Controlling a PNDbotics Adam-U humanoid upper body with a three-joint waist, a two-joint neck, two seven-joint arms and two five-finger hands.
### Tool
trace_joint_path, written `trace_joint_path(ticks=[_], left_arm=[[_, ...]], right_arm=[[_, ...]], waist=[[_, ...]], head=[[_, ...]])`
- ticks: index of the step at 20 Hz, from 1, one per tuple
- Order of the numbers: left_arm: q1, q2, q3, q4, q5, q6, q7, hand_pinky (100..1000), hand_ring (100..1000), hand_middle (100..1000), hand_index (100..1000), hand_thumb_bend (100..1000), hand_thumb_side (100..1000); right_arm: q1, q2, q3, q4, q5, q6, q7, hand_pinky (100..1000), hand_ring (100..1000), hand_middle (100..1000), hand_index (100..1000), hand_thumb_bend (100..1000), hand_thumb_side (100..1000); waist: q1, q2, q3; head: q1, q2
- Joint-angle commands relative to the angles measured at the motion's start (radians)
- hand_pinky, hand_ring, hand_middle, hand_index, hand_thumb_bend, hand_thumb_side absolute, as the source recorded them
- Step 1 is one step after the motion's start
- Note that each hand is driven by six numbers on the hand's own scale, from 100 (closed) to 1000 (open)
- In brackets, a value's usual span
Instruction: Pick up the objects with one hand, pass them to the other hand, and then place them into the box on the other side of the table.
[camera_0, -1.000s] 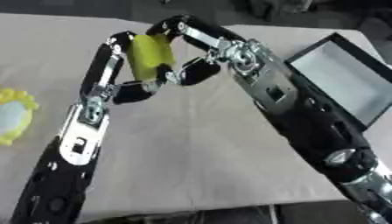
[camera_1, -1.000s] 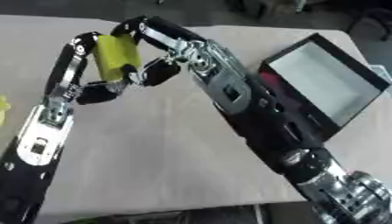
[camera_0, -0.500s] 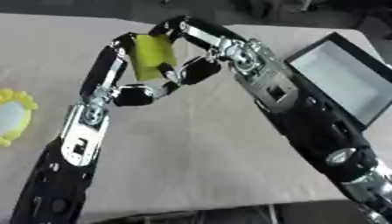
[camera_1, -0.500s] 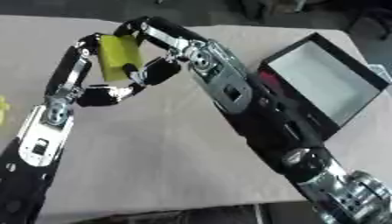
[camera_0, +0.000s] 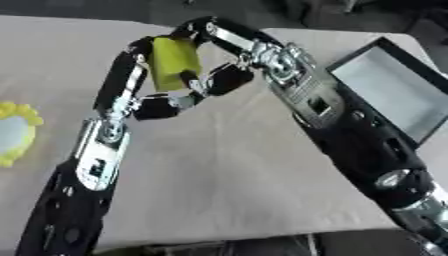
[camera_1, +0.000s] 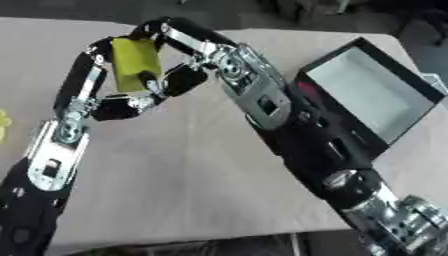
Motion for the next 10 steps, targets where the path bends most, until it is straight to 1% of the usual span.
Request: trace_joint_path(ticks=[1, 5, 10], left_arm=[[-0.011, -0.002, 0.005, -0.003, 0.011, 0.029, 0.023, 718, 601, 694, 872, 648, 478], [-0.009, 0.001, 0.008, 0.006, 0.019, 0.040, 0.027, 718, 598, 689, 859, 626, 469], [-0.001, 0.013, 0.017, 0.015, 0.039, 0.040, 0.026, 717, 592, 676, 843, 582, 467]], right_arm=[[-0.012, -0.024, -0.013, -0.047, -0.022, 0.005, 0.009, 938, 775, 553, 626, 100, 100], [-0.002, -0.037, -0.027, -0.093, -0.054, 0.024, 0.011, 944, 777, 556, 629, 100, 100], [0.015, -0.070, -0.068, -0.169, -0.118, 0.072, -0.016, 954, 781, 559, 634, 100, 100]], waist=[[0.005, -0.015, -0.004], [0.004, -0.016, -0.007], [0.006, -0.019, -0.014]], head=[[0.003, 0.006], [0.007, 0.006], [0.006, 0.006]])
